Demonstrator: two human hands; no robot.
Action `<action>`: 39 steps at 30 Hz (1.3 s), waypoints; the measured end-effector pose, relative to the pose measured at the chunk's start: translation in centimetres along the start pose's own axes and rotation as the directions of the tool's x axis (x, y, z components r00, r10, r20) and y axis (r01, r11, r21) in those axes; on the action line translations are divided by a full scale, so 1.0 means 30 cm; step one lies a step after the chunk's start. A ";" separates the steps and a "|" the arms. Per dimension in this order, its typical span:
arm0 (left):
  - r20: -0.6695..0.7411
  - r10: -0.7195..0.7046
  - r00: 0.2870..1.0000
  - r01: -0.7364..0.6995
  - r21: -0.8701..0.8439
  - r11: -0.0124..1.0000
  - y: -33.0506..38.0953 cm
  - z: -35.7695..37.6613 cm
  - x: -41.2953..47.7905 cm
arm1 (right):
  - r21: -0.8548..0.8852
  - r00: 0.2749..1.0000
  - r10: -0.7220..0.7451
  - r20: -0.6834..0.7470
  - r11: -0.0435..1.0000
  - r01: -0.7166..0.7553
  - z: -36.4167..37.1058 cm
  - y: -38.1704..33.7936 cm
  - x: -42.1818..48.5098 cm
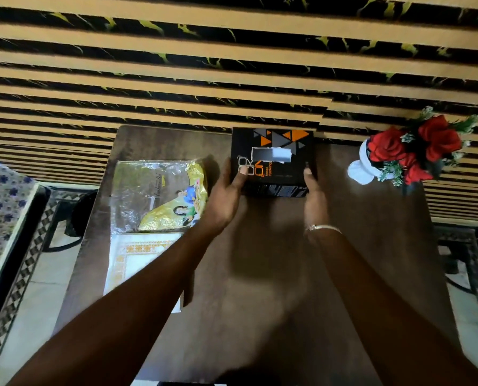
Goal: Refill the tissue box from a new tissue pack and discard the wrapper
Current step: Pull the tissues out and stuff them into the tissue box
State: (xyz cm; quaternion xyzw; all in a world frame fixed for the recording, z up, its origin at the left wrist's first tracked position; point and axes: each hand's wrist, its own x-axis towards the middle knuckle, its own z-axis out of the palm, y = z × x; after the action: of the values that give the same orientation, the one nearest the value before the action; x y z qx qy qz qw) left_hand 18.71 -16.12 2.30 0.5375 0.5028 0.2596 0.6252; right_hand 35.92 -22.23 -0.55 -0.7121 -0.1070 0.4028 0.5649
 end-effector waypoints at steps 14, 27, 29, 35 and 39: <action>0.024 -0.109 0.994 0.109 0.029 0.994 -0.230 0.166 -0.486 | -0.105 0.977 -0.111 -0.183 0.990 0.093 -0.314 0.240 -0.414; -0.022 -0.087 0.996 0.089 0.118 0.989 -0.250 0.133 -0.514 | -0.345 0.976 -0.154 -0.153 0.934 0.093 -0.358 0.278 -0.434; -0.162 -0.024 0.987 0.060 0.225 0.972 -0.251 0.078 -0.511 | -0.634 0.914 -0.404 -0.031 0.715 0.294 -0.360 0.232 -0.434; -0.070 0.063 0.996 -0.017 0.519 0.854 -0.308 -0.034 -0.487 | -0.736 0.721 -0.234 0.653 0.027 0.676 -0.207 0.055 -0.359; 0.078 0.102 0.992 -0.128 0.518 0.846 -0.292 -0.024 -0.460 | -0.652 0.659 -0.005 0.752 -0.152 0.743 -0.098 0.050 -0.267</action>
State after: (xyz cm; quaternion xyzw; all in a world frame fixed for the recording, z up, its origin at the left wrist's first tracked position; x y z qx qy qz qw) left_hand 11.19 -30.29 -0.98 0.7221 0.5063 0.1374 0.4511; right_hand 32.26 -29.71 1.86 -0.6719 -0.7167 0.1775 -0.0580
